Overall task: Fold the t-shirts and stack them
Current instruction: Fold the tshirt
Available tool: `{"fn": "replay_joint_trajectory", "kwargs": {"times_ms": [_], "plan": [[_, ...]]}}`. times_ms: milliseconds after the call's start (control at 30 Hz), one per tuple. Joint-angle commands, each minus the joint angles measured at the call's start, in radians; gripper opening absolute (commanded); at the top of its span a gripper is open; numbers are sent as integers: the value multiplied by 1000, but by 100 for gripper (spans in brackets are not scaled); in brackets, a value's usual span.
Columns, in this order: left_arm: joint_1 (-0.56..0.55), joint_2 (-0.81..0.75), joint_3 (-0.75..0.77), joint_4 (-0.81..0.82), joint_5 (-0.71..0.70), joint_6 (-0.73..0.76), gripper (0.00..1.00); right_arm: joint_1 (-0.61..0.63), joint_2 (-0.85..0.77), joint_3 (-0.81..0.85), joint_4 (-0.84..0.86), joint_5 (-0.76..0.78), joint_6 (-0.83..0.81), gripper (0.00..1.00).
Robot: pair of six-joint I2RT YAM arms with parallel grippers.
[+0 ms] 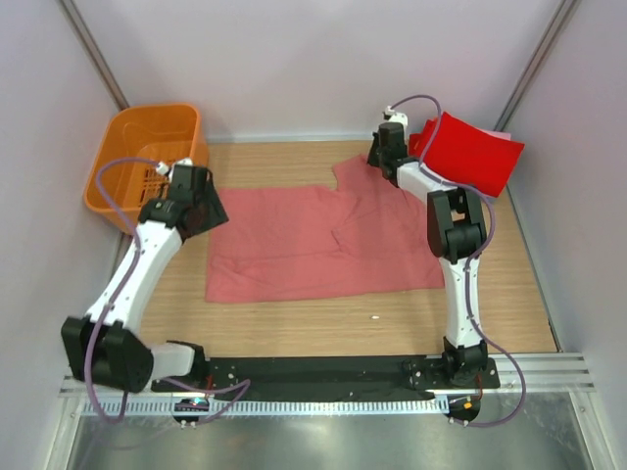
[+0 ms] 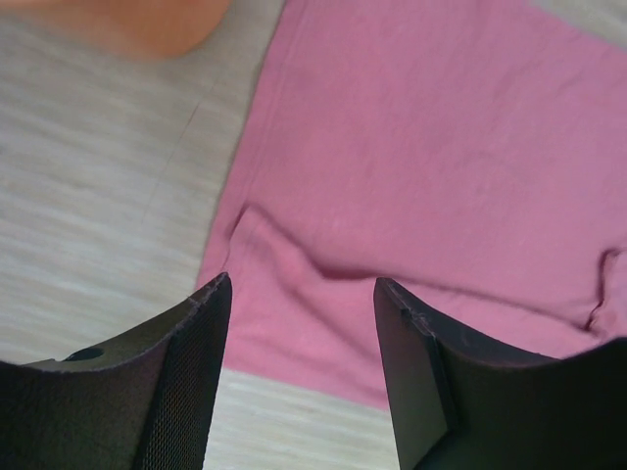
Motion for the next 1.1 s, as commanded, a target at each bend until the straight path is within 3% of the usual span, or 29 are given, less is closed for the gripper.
{"fn": "replay_joint_trajectory", "kwargs": {"times_ms": [0, 233, 533, 833, 1067], "plan": [[-41, 142, 140, 70, -71, -38, 61, 1, -115, -40, 128, 15, -29, 1], [-38, 508, 538, -56, -182, -49, 64, -23, -165, -87, 132, 82, -49, 1], [-29, 807, 807, -102, -196, -65, 64, -91, -212, -132, 115, 133, -34, 1], [1, 1014, 966, -147, -225, -88, 62, -119, -221, -152, 105, 147, -23, 1], [14, 1028, 929, -110, -235, -76, 62, -122, -217, -144, 104, 115, -8, 1]]}}
